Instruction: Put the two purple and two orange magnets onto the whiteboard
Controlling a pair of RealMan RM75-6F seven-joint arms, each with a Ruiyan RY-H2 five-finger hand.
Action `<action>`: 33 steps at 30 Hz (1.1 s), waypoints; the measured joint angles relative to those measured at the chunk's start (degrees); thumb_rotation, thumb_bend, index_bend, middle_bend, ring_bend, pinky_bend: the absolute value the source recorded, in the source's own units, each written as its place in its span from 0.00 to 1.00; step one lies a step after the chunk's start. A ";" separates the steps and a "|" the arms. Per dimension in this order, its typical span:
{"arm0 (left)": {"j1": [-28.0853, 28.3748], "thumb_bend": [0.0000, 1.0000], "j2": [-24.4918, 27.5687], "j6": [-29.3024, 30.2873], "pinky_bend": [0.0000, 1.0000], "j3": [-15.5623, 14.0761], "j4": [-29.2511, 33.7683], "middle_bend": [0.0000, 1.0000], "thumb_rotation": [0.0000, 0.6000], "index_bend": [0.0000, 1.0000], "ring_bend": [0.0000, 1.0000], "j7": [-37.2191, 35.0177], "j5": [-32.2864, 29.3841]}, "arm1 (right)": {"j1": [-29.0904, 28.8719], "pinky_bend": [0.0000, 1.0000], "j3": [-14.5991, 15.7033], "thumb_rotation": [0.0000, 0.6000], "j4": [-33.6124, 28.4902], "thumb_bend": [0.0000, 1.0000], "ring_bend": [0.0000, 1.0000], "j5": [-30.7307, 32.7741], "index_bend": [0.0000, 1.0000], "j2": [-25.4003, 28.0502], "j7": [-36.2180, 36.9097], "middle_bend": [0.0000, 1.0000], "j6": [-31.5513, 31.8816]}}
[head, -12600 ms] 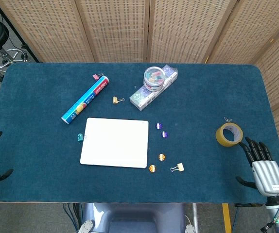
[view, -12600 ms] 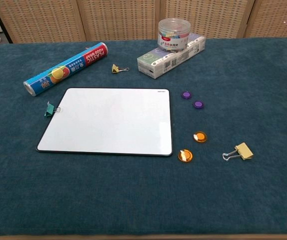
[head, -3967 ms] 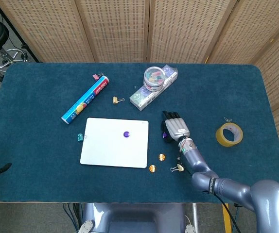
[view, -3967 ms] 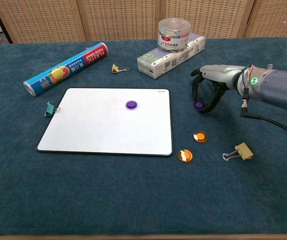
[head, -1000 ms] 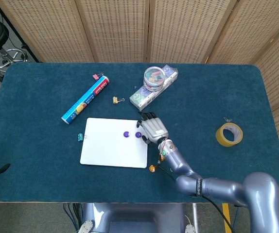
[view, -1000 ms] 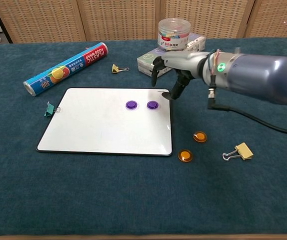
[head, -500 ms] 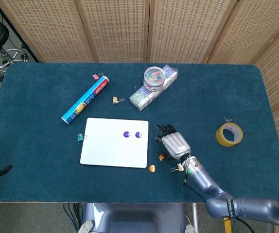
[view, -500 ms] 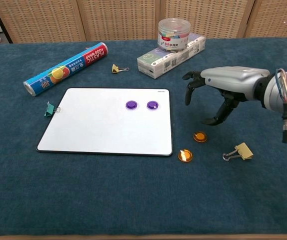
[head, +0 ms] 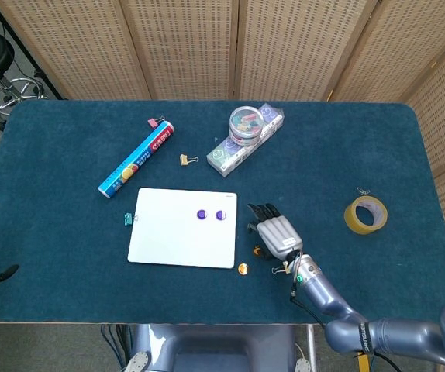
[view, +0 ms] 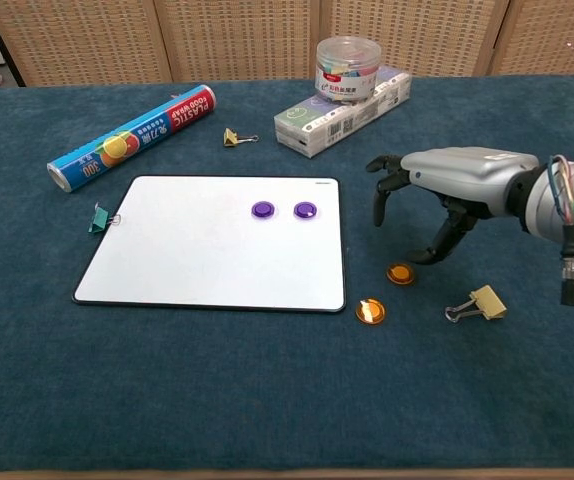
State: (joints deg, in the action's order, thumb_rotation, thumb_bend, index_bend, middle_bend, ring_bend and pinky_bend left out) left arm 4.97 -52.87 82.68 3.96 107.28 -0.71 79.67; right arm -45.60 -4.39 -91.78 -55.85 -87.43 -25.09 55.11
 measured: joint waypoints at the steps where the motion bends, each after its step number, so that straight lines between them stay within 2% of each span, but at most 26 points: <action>1: -0.01 0.07 0.02 0.00 0.00 -0.01 0.01 0.00 1.00 0.00 0.00 -0.07 0.04 | 0.11 0.00 0.13 1.00 -0.18 0.32 0.00 0.10 0.36 0.10 -0.35 0.00 0.11; 10: -0.24 0.07 0.17 0.34 0.00 -0.27 0.13 0.00 1.00 0.00 0.00 -0.30 0.71 | 2.24 0.00 1.57 1.00 0.24 0.28 0.00 -0.79 0.39 -0.35 -0.50 0.00 1.29; 33: -0.34 0.07 0.23 0.52 0.00 -0.18 0.14 0.00 1.00 0.00 0.00 -0.55 0.61 | 2.45 0.00 0.20 1.00 3.35 0.28 0.00 0.69 0.43 -2.84 -1.19 0.00 -1.42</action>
State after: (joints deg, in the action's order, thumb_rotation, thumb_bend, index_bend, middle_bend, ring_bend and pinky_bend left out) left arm 4.63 -52.65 83.20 3.78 107.42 -1.27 80.28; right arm -43.15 -4.18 -88.44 -55.17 -90.27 -26.29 53.70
